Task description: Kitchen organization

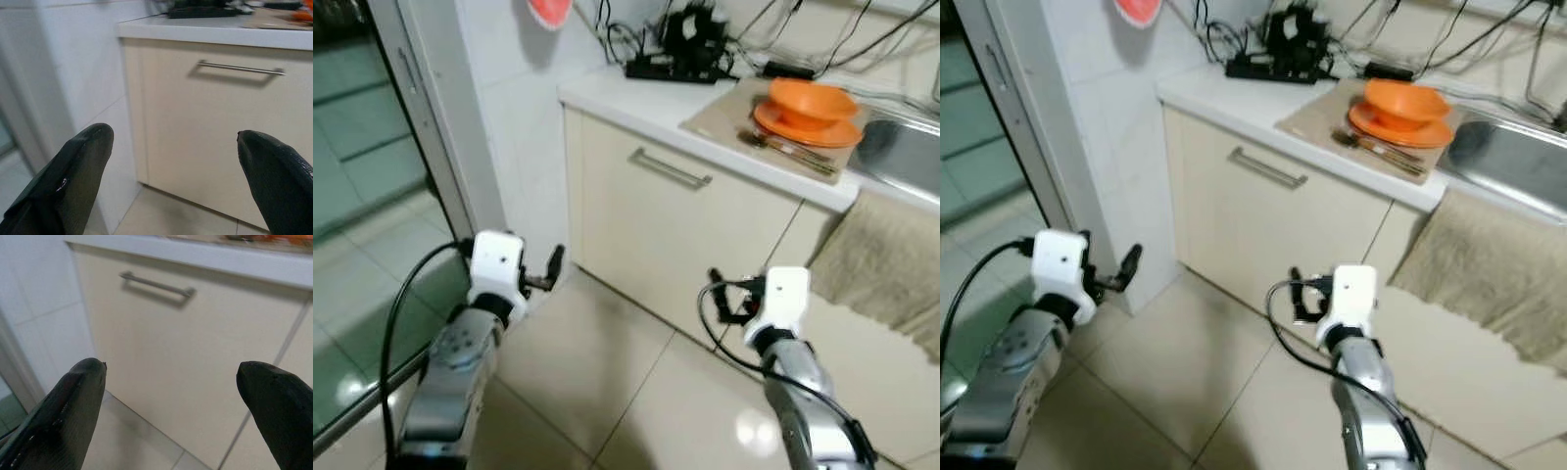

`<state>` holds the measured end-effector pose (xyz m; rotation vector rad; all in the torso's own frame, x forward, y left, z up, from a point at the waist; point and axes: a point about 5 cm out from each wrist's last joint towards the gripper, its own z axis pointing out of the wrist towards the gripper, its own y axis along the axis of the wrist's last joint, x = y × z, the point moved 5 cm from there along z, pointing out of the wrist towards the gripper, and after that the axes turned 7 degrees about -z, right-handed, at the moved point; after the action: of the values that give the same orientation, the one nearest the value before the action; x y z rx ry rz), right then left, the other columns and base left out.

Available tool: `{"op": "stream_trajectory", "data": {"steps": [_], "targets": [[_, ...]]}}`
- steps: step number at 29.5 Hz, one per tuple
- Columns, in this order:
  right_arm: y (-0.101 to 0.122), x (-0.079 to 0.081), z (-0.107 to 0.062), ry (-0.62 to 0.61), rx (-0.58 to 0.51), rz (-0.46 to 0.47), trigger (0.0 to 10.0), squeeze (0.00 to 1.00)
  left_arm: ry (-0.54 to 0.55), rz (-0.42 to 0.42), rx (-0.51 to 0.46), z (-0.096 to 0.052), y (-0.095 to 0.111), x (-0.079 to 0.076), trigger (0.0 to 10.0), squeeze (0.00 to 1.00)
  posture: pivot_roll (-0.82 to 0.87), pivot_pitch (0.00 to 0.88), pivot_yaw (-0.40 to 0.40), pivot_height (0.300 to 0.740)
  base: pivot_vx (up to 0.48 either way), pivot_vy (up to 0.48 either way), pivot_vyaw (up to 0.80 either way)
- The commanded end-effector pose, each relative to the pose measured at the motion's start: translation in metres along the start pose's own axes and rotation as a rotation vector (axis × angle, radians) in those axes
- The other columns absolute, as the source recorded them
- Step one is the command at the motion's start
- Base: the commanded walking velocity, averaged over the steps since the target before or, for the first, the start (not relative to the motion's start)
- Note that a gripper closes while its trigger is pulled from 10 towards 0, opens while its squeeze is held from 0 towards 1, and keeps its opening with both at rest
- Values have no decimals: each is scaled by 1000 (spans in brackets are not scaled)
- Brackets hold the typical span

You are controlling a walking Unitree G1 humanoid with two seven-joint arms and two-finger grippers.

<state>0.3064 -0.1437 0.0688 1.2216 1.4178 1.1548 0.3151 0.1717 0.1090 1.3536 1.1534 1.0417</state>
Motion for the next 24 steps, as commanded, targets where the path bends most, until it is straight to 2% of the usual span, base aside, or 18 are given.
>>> {"op": "stream_trajectory", "data": {"steps": [1,4,10,11,12,14,15,16,18,20,24], "targets": [[6,-11,1,-24,-17,-16,10000,0,-13,-6,-9,1,1,-5,10000,0,-49,0,-40,740,0,-480,0],[7,-11,2,-22,-19,-18,10000,0,-12,1,-5,0,0,-5,10000,0,-47,0,-44,740,0,-480,-267],[15,-9,5,-12,-43,-31,10000,0,-2,-58,-42,-2,7,-3,10000,0,-41,0,-51,740,0,0,-667],[27,-7,8,6,-82,-41,10000,0,3,-56,-90,-4,17,-2,10000,0,-40,0,-53,740,0,0,0],[27,-7,8,6,-82,-41,10000,0,3,-56,-90,-4,17,-2,10000,0,-40,0,-53,740,0,0,0],[44,-3,10,24,-135,-41,10000,0,7,-44,-146,-5,30,0,10000,0,-37,0,-56,740,0,0,0],[44,-3,10,24,-135,-41,10000,0,7,-44,-146,-5,30,0,10000,0,-37,0,-56,740,0,0,0],[59,-1,13,36,-179,-49,10000,0,16,-46,-175,-4,39,3,10000,0,-37,0,-56,740,0,0,0],[63,0,14,37,-190,-52,10000,0,18,-48,-180,-4,41,4,10000,0,-37,0,-56,740,0,0,0],[85,0,19,34,-246,-39,10000,0,22,-14,-207,1,58,7,10000,0,-38,0,-59,740,0,0,0],[102,-1,24,26,-263,-25,10000,0,26,-21,-251,3,77,9,10000,0,-38,0,-59,740,172,0,0]]}}
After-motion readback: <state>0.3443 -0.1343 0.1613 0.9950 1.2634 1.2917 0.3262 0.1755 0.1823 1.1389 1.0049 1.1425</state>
